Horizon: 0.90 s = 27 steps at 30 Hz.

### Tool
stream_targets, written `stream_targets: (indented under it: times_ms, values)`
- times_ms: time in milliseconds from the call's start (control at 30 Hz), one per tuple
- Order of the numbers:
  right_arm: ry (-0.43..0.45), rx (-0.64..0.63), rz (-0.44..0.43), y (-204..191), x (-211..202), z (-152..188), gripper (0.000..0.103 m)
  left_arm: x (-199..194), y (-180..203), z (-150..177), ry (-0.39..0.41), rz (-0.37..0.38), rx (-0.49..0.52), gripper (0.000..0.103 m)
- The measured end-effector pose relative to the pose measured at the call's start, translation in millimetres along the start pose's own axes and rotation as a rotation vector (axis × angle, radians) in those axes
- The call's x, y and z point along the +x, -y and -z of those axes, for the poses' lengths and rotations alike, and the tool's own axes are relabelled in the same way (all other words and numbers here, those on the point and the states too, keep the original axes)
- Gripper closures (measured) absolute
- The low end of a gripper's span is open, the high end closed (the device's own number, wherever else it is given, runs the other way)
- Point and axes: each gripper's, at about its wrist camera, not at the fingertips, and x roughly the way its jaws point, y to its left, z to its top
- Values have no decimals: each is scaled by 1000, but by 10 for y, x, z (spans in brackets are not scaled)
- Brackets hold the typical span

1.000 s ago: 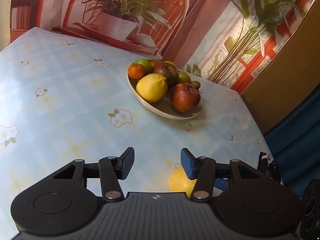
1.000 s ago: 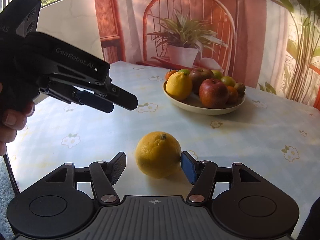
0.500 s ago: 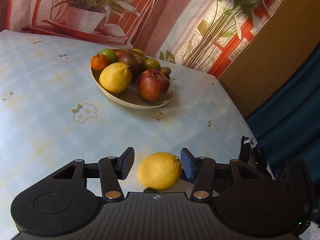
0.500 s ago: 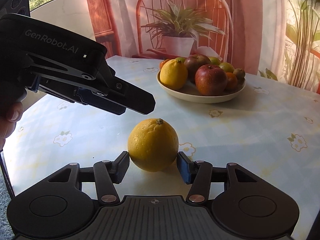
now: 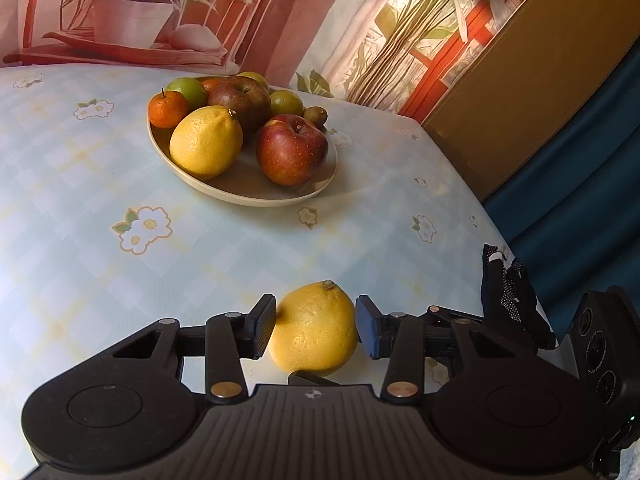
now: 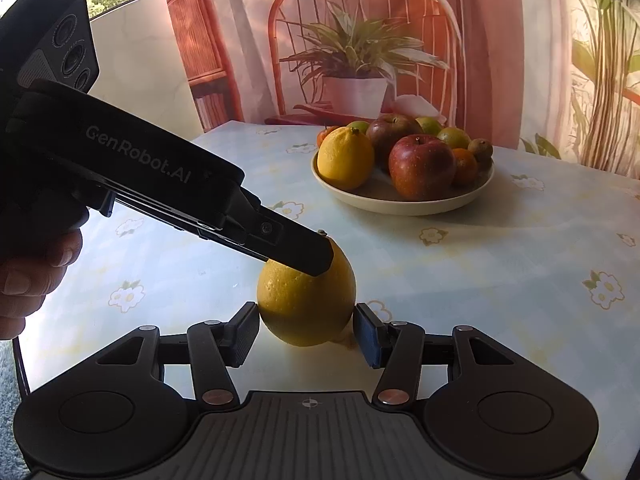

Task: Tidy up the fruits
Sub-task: 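Lift and carry the lemon with both grippers onto the cream plate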

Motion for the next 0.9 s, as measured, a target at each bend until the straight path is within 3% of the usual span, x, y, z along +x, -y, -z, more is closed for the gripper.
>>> stream_targets:
  times_ms: [533, 900]
  values:
    - [3, 2, 3, 37, -11, -78, 56, -17, 77, -72, 24, -8, 62, 57]
    - [79, -53, 9, 142, -76, -577, 56, -212, 168, -442, 121, -14, 88, 57]
